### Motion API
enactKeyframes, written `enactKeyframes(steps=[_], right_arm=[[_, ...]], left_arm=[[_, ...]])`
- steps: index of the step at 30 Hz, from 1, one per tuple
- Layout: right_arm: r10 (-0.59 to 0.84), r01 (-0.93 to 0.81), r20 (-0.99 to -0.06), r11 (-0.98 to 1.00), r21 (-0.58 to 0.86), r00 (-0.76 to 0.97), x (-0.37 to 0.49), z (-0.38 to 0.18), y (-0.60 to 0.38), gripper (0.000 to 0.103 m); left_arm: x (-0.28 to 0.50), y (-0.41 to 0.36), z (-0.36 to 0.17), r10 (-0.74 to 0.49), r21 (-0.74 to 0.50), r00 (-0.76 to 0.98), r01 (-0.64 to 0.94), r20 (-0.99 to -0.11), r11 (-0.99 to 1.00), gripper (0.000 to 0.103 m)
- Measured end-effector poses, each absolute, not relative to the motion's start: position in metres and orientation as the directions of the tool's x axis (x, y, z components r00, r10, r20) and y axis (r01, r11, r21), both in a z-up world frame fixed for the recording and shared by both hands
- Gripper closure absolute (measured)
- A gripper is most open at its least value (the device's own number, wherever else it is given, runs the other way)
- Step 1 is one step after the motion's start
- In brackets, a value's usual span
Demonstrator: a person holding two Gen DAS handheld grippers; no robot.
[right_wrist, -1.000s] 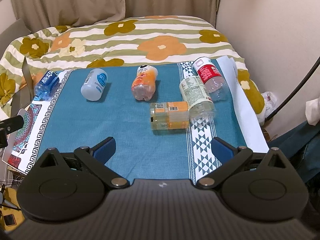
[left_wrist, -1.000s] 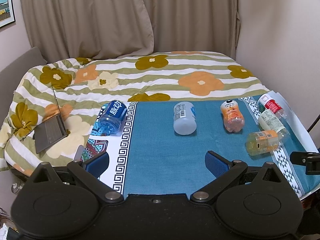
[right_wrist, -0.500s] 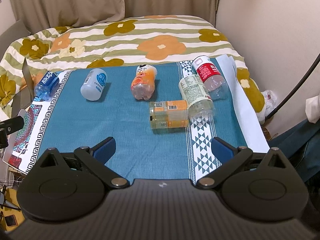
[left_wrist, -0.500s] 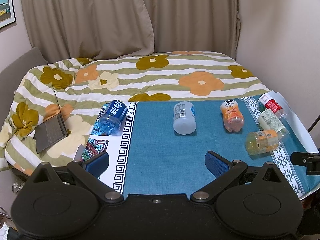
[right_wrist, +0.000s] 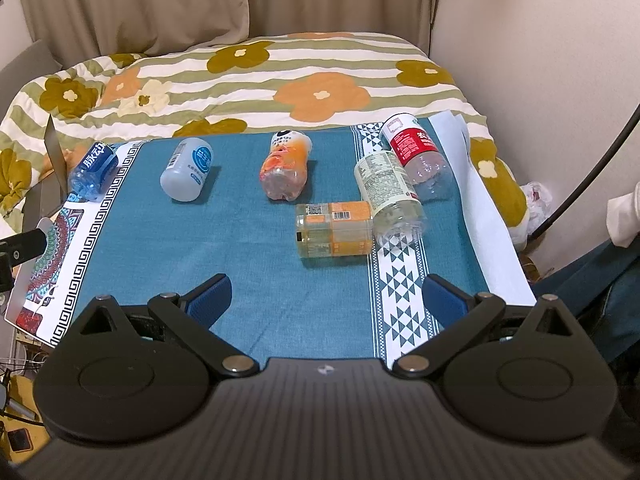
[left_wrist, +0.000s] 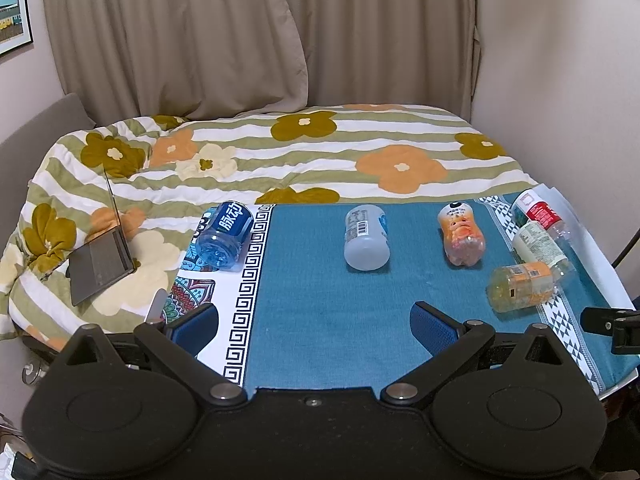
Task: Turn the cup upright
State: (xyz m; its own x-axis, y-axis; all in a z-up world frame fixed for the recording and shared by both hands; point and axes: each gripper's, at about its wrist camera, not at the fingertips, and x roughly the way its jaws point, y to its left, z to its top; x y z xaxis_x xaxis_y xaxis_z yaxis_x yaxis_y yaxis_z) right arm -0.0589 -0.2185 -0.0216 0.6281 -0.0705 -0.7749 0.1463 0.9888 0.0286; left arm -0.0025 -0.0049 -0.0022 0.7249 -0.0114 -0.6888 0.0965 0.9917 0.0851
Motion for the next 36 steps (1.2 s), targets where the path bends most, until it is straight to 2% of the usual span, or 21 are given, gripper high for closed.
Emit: enactKeyframes(steps=[29,36], right_arm=[[-0.066,0.142,-0.776,0.989,0.031,0.628,-0.063,-0.019,-0.22,0.0],[-0.029,0.098,-0.781,0.994,0.042,0.624,-0.059,-0.006,-0.223,0.0]], left_arm=[[-0.01,-0.01,0.004,-0.005,0.083,0.724,0.087,-0.69,0.993,0.0],[-0.002,-0.011,0.017,0.033,0.096,0.721,0.047,-0.692,0.994,0.0]])
